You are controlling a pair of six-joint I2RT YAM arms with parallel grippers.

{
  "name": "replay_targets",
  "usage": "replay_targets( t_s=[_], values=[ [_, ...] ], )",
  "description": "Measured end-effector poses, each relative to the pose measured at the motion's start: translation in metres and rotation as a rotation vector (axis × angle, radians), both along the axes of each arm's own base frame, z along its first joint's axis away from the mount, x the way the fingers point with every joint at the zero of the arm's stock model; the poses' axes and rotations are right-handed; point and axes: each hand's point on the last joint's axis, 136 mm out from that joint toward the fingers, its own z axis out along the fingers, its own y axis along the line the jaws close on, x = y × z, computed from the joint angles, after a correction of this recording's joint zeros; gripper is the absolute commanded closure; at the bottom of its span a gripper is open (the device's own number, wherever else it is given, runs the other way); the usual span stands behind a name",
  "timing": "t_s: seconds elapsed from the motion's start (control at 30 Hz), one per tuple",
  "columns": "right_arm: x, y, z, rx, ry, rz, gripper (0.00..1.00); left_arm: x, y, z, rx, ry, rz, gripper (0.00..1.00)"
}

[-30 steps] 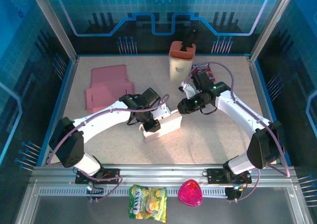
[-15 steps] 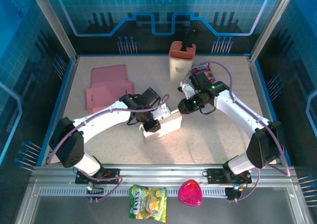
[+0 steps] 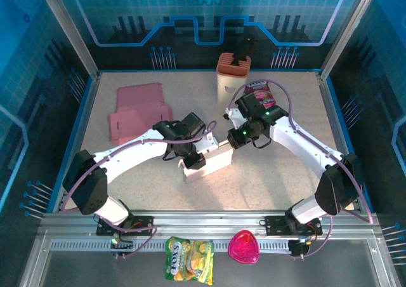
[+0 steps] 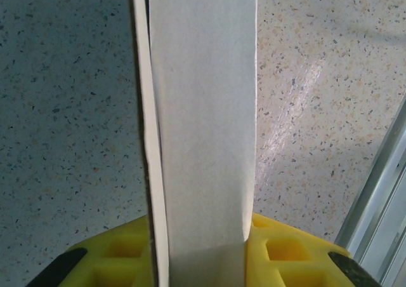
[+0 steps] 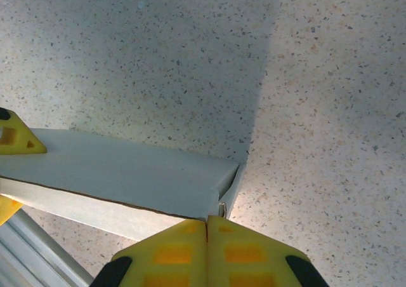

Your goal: Fold the paper box

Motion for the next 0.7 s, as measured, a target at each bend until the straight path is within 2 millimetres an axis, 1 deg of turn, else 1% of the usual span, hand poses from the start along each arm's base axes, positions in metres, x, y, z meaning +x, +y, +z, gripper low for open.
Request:
replay_targets(
  t_s=[0.3, 0.43, 0.7],
  values=[
    [-0.0035, -0.002, 0.0009, -0.051, -0.072, -0.025, 1.0, 0.0026, -0.0004, 0.0004, -0.002, -0.002, 0.027, 0.74],
    [-0.0064, -0.005, 0.001, -0.05, -0.101, -0.054, 1.0, 0.0038, -0.0014, 0.0009, -0.006, -0.007, 0.027, 0.74],
    [-0.005, -0.0022, 0.0007, -0.037, -0.117, -0.101, 1.0, 0.0054, -0.0003, 0.0006, -0.001, -0.012, 0.038, 0.75]
  ],
)
